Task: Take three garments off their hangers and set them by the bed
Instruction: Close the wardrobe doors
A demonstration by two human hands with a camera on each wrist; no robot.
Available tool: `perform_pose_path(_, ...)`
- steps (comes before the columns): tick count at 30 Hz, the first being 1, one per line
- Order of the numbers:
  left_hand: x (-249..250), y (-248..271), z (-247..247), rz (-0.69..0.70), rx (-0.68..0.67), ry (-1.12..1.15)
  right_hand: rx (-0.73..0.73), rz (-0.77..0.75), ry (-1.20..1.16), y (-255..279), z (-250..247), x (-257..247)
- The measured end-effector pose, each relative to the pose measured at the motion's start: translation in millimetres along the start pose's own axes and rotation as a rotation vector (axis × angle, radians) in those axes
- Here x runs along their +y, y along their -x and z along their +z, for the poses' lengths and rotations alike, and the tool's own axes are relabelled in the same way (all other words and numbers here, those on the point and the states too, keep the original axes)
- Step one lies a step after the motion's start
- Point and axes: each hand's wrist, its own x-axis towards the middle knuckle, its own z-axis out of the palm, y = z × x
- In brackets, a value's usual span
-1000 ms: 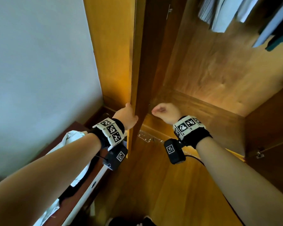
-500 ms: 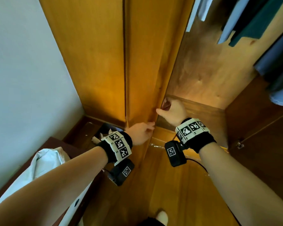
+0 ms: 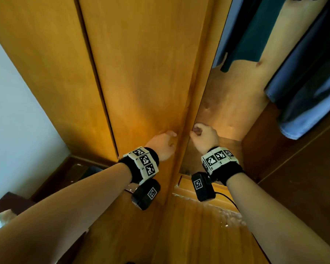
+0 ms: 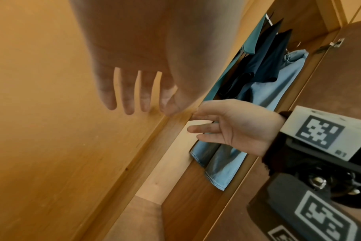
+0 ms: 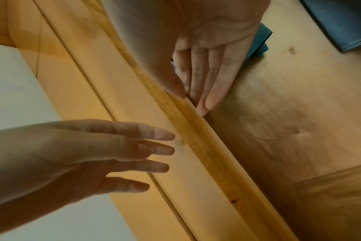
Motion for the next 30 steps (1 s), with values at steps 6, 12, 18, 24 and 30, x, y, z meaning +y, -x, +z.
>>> perform_pose_path(6,36,-58,7,0.042,-0.018,-0.124,-0.081,0.098,-0.188,-49,-12,32)
perform_pose_path(12,47,-114,5,0.092,-0.037,-0.124,-0.094,0.175,-0.238,-100,-24,51)
perform_pose_path(18,55,-166,-4,0.122,-0.074,-0.124,-0.064,0.279,-0.305,-146,-26,59)
perform_pose_path(24,57,-196,3,0.127,-0.081,-0.14,-0.038,0.326,-0.336,-173,-22,64)
perform_pose_path(30,57,-205,27,0.144,-0.181,-0.202,-0.031,0.357,-0.24,-150,-19,105)
